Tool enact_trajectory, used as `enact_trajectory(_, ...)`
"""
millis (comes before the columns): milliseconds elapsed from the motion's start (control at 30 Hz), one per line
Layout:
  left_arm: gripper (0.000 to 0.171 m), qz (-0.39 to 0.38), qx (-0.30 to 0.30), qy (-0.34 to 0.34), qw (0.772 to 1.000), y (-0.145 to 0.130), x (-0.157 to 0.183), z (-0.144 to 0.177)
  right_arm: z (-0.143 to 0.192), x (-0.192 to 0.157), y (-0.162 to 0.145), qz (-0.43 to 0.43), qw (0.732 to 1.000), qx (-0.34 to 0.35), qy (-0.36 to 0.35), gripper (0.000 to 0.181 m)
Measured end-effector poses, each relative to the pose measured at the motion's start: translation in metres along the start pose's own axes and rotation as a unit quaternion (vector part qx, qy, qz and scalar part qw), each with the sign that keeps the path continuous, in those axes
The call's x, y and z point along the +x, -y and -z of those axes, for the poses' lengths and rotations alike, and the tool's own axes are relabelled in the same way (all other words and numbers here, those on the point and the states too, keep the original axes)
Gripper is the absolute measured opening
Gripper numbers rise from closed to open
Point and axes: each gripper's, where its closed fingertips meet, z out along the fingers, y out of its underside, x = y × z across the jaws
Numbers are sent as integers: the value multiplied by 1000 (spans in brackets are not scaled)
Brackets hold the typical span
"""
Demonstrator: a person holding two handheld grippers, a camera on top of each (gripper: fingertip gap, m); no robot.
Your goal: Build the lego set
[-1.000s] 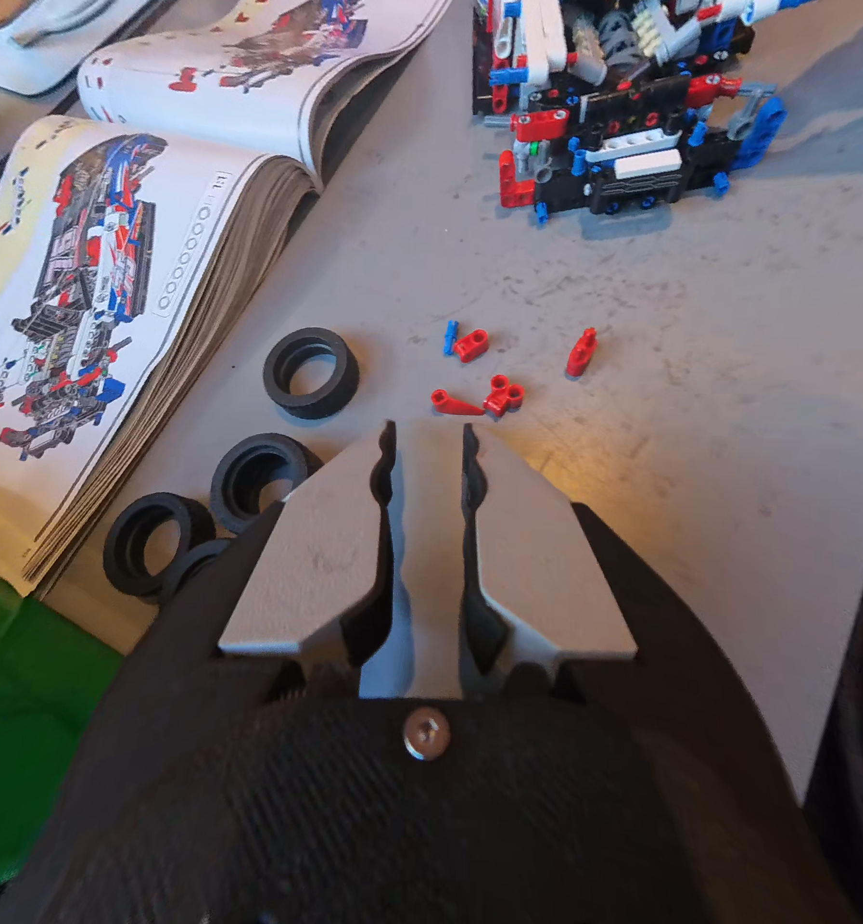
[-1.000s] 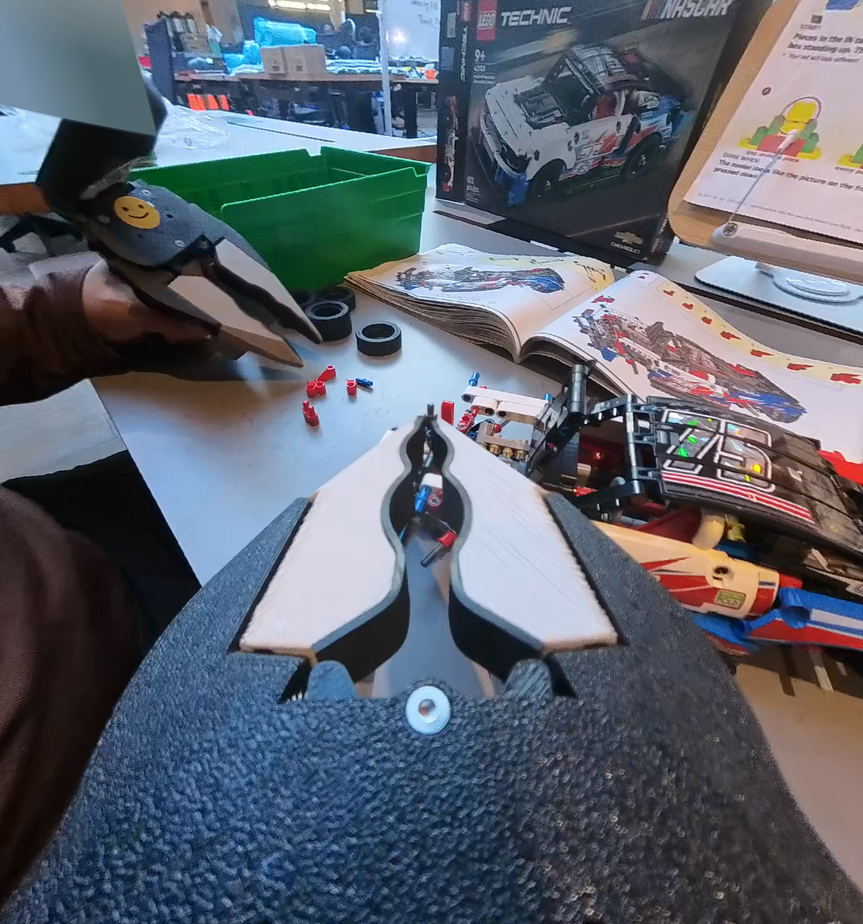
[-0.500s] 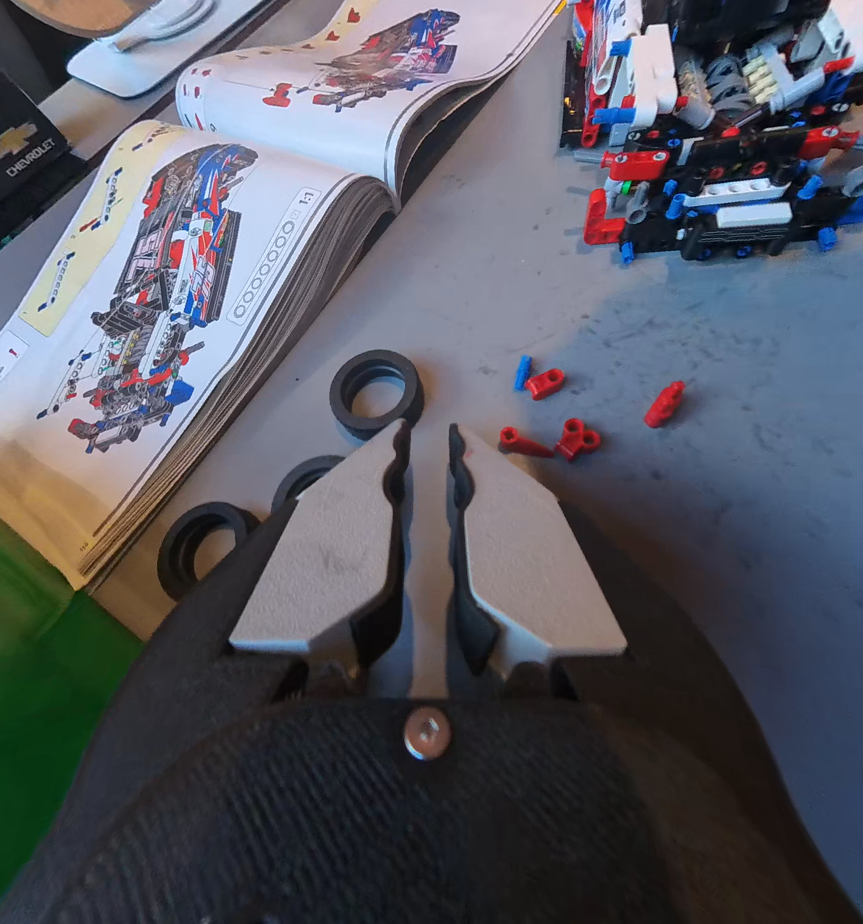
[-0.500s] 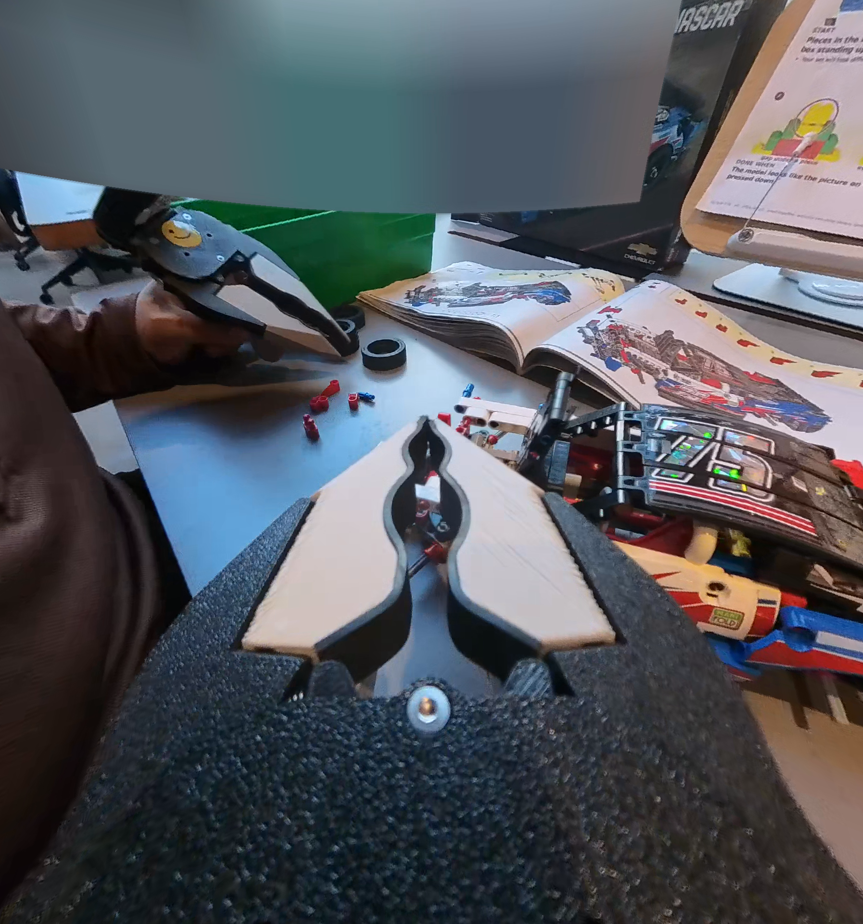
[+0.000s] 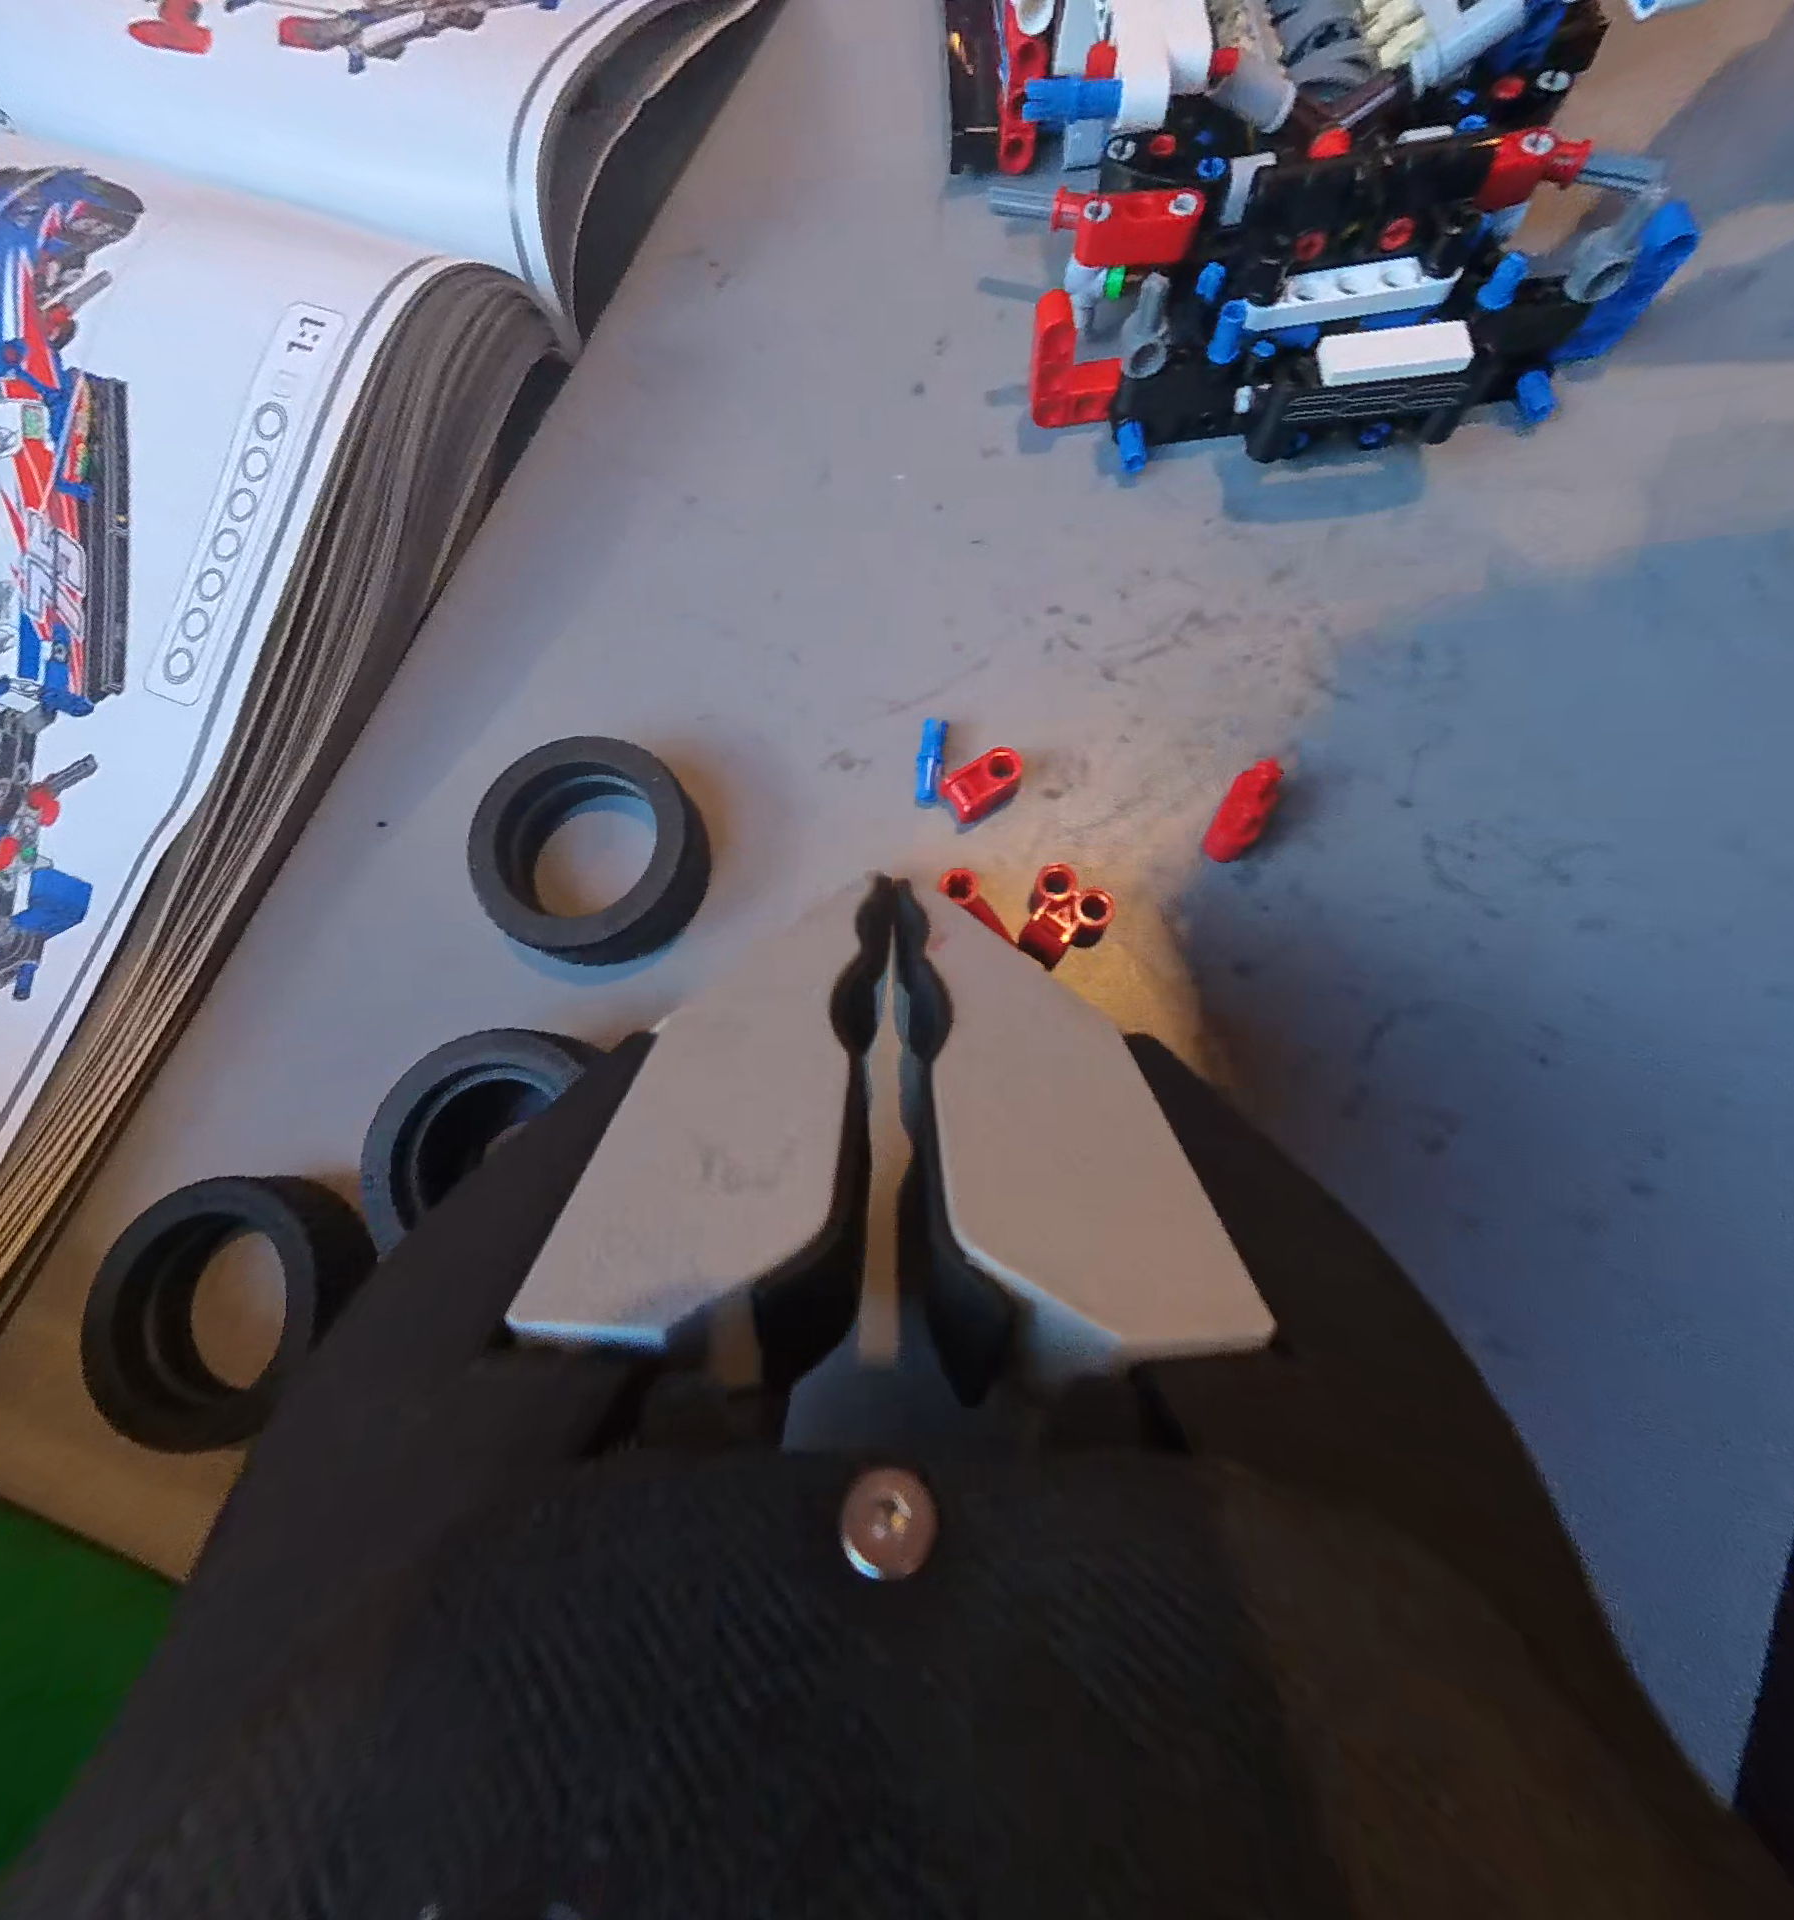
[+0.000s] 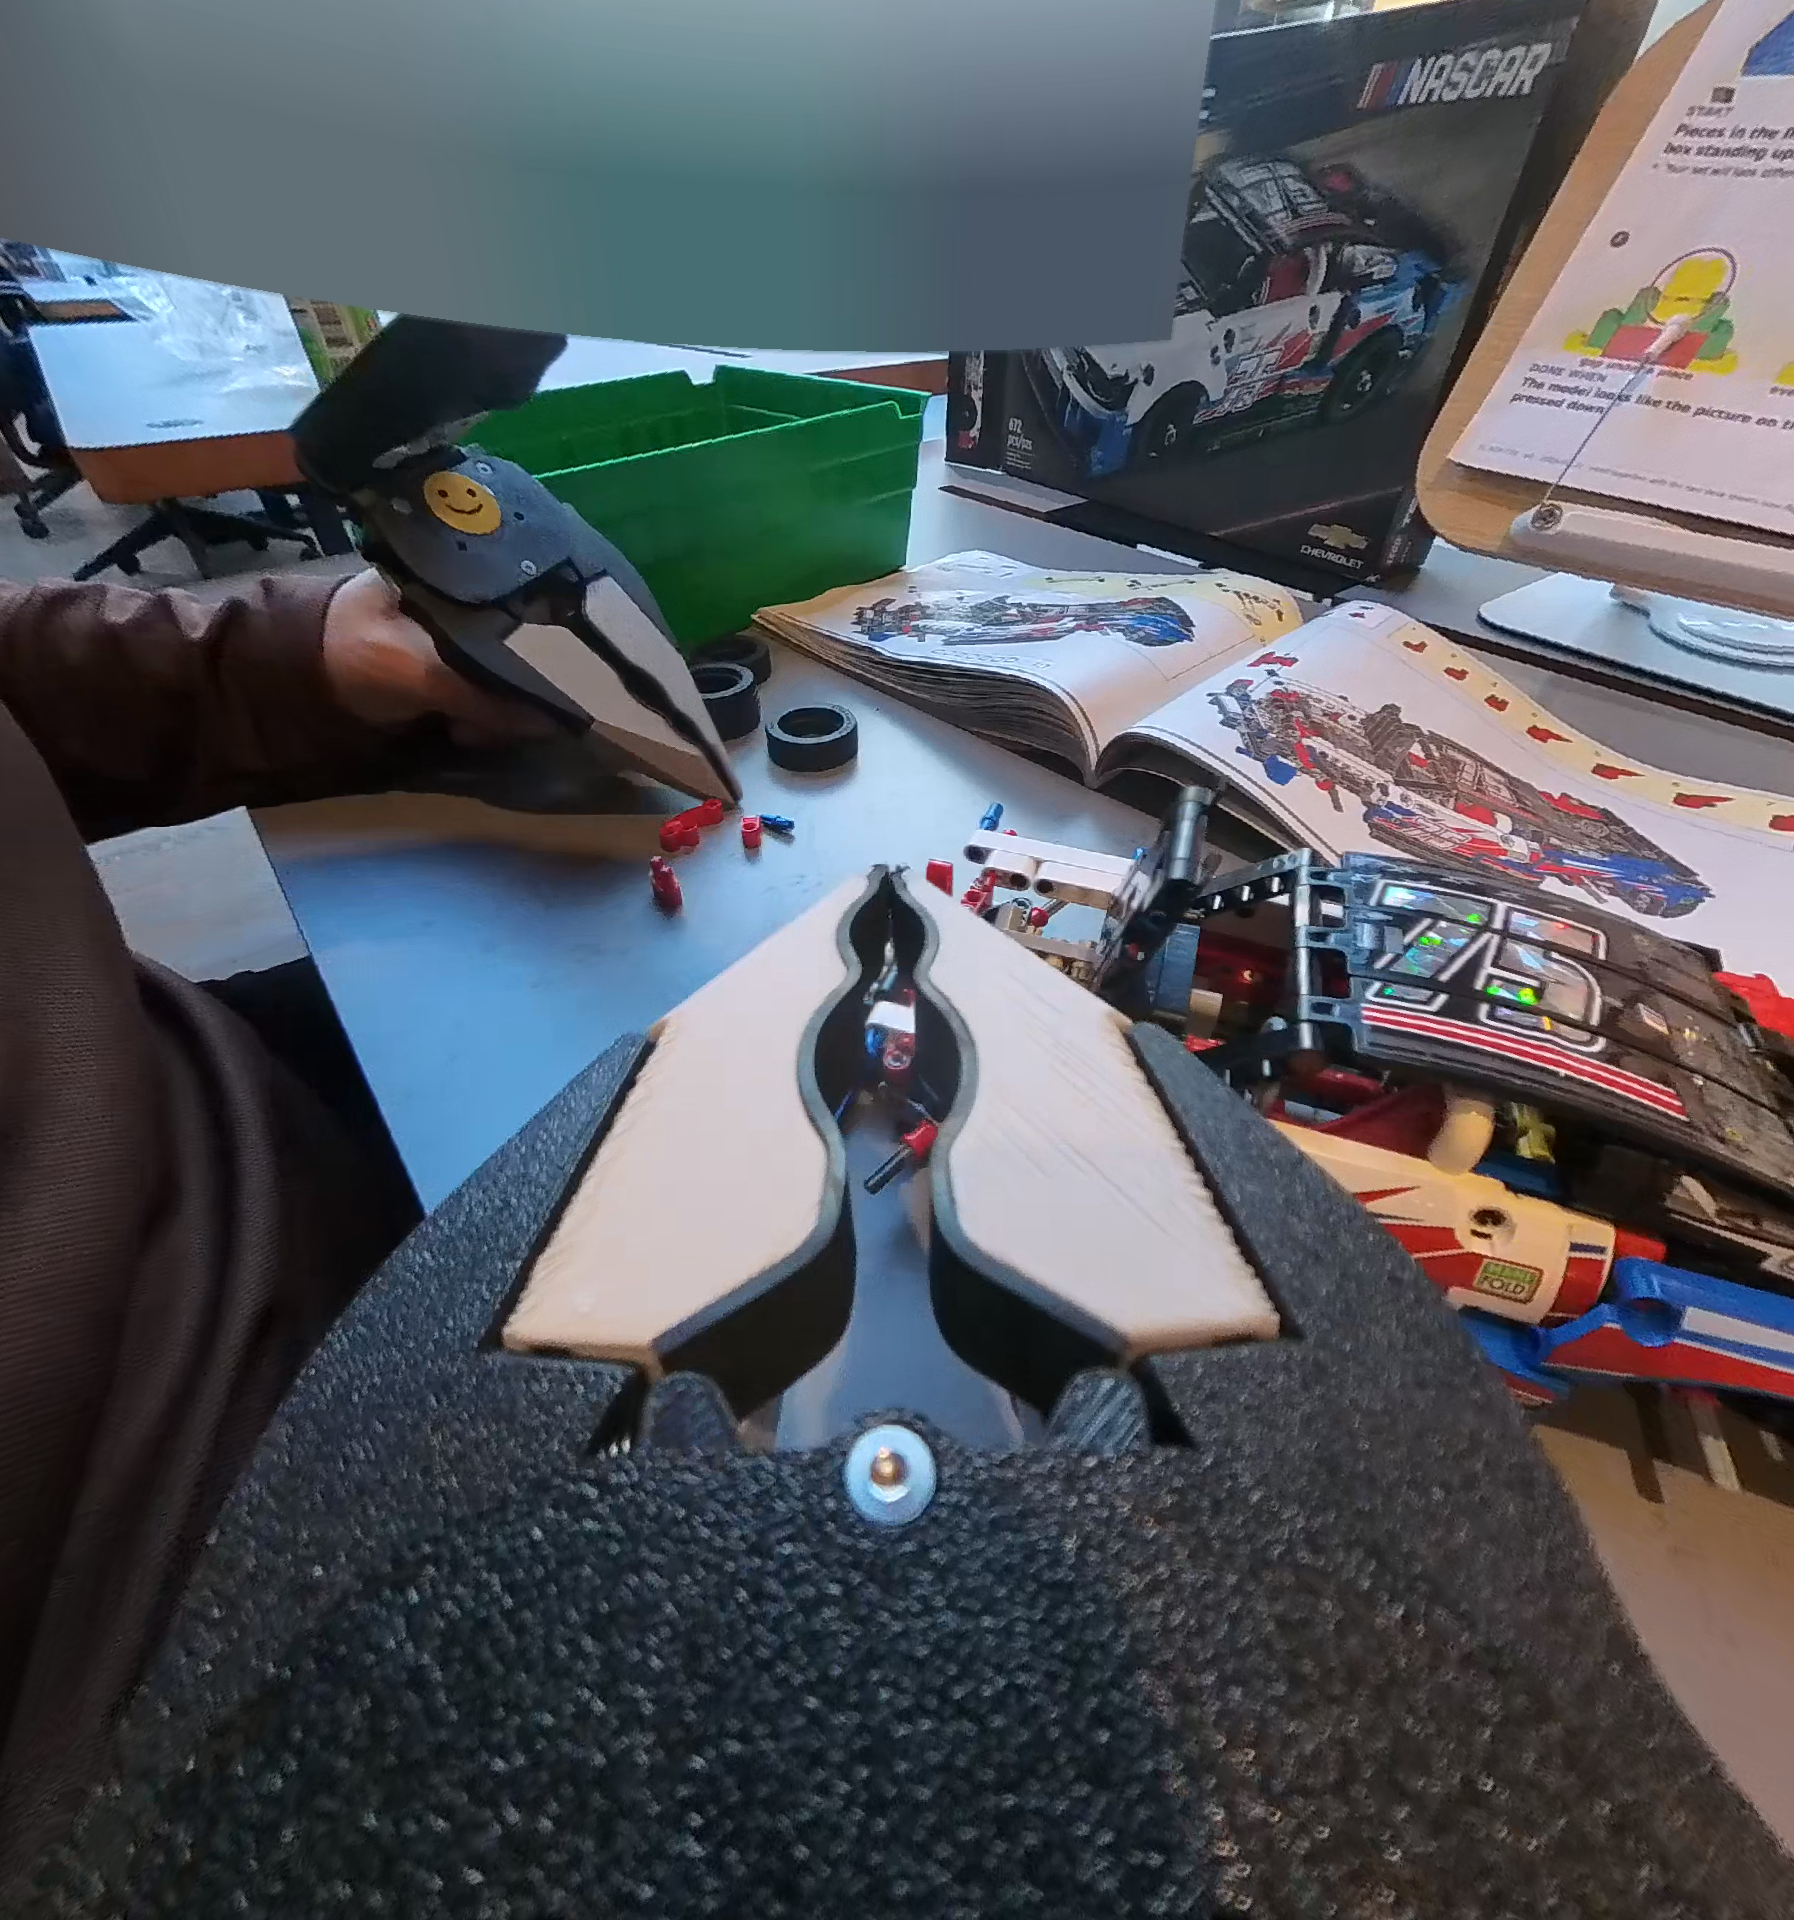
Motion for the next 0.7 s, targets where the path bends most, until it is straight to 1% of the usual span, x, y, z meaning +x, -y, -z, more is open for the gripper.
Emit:
enact_trajectory(133,0,0,-3,30,1000,-1,-6,1,0,-3,0,10,1000,-4,-4,0)
enact_trajectory(467,1,55,-8,78,995,-7,-23,6,7,-3,0,17,1000,-7,-18,0)
enact_trajectory(600,1,87,5,86,992,-7,-28,11,8,-3,1,11,1000,-3,-15,0)
enact_trajectory(633,2,96,9,86,992,-7,-29,12,8,-3,1,9,1000,-3,-14,0)
enact_trajectory(700,12,108,14,83,991,-7,-29,14,7,-3,0,6,1000,-3,-12,0)
